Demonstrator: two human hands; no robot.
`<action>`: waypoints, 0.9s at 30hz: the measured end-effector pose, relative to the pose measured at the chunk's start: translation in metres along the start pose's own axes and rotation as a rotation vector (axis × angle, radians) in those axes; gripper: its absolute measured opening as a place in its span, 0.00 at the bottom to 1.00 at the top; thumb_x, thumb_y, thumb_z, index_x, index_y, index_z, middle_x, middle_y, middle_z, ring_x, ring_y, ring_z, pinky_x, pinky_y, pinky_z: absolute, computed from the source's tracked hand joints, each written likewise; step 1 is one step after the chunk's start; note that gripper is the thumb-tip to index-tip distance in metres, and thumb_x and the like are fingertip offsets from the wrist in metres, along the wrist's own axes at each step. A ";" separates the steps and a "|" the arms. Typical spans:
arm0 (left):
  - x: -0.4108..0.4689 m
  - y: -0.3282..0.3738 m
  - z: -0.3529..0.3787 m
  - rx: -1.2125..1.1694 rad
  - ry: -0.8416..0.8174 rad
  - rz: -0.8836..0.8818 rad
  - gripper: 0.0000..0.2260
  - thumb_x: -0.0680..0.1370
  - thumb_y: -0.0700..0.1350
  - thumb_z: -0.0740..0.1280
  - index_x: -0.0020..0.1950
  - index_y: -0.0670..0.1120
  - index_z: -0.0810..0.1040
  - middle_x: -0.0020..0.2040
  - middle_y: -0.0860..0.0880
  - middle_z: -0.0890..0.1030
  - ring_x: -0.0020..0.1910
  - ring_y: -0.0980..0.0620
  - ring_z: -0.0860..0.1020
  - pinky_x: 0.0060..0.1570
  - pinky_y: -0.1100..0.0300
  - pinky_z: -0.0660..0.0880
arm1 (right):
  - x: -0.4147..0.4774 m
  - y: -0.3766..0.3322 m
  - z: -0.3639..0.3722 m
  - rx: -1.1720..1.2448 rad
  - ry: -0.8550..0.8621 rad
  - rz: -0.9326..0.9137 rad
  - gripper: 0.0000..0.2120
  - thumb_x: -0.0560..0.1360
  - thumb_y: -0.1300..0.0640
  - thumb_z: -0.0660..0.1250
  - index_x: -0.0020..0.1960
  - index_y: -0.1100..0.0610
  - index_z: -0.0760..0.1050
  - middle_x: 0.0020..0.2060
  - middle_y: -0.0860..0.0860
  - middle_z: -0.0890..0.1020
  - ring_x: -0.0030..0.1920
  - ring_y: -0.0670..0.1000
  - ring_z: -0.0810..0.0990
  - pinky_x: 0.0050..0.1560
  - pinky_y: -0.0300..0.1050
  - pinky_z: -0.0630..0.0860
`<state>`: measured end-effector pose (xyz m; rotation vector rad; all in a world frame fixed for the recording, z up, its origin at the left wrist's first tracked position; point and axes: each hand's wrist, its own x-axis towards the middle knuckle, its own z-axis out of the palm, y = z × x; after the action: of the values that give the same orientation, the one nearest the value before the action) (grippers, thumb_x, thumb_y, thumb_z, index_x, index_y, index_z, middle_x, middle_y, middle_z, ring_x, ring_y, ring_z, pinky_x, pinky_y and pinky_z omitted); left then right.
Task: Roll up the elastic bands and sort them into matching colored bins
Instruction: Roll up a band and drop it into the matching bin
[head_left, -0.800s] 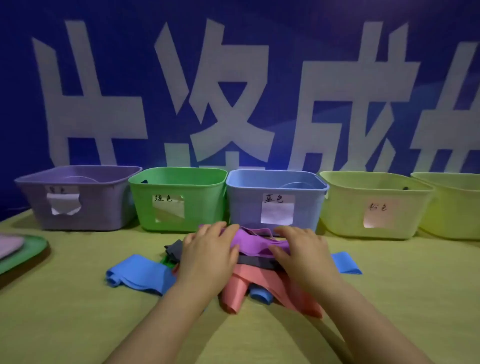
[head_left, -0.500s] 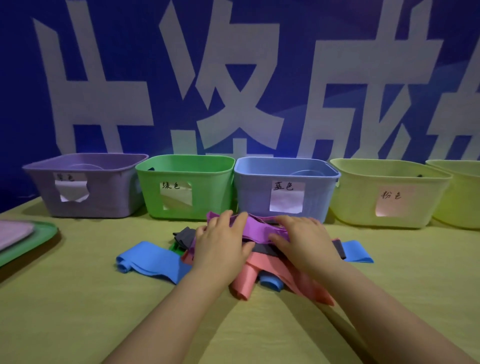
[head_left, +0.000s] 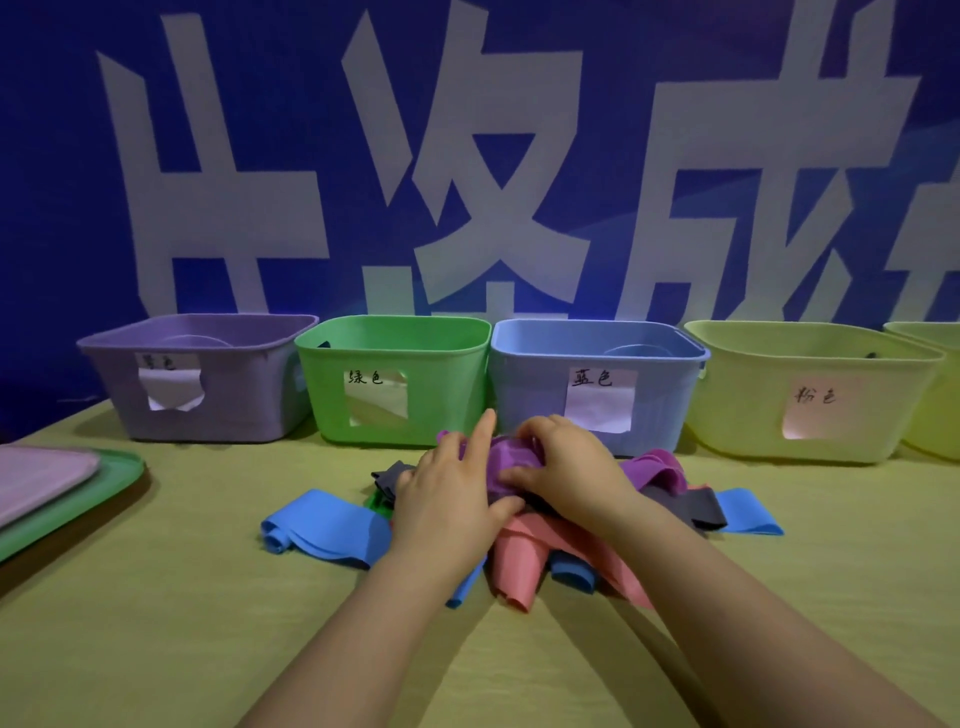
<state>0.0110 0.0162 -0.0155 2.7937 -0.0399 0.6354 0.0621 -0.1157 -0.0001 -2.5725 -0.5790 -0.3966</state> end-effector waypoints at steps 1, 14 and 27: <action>0.001 0.000 0.000 -0.010 0.001 0.004 0.39 0.73 0.62 0.63 0.75 0.55 0.43 0.70 0.48 0.64 0.67 0.48 0.65 0.60 0.51 0.65 | -0.002 -0.001 -0.002 0.022 0.031 -0.010 0.19 0.69 0.47 0.70 0.56 0.52 0.73 0.48 0.50 0.74 0.51 0.53 0.74 0.50 0.47 0.69; -0.005 0.026 -0.012 -0.965 0.104 -0.006 0.26 0.77 0.56 0.58 0.74 0.55 0.57 0.58 0.56 0.76 0.58 0.57 0.74 0.56 0.61 0.68 | -0.009 -0.008 -0.065 0.889 0.146 -0.033 0.17 0.68 0.72 0.68 0.38 0.52 0.67 0.36 0.51 0.74 0.40 0.52 0.72 0.42 0.50 0.73; 0.001 0.021 -0.027 -1.663 0.048 -0.397 0.08 0.77 0.40 0.62 0.54 0.50 0.75 0.36 0.50 0.80 0.28 0.53 0.76 0.23 0.62 0.73 | -0.048 -0.001 -0.032 0.702 -0.231 -0.063 0.09 0.64 0.56 0.71 0.34 0.46 0.72 0.39 0.55 0.79 0.42 0.51 0.75 0.49 0.54 0.75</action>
<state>-0.0013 0.0029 0.0136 1.1222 0.0043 0.2755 0.0147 -0.1467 0.0102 -1.9311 -0.7253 0.0875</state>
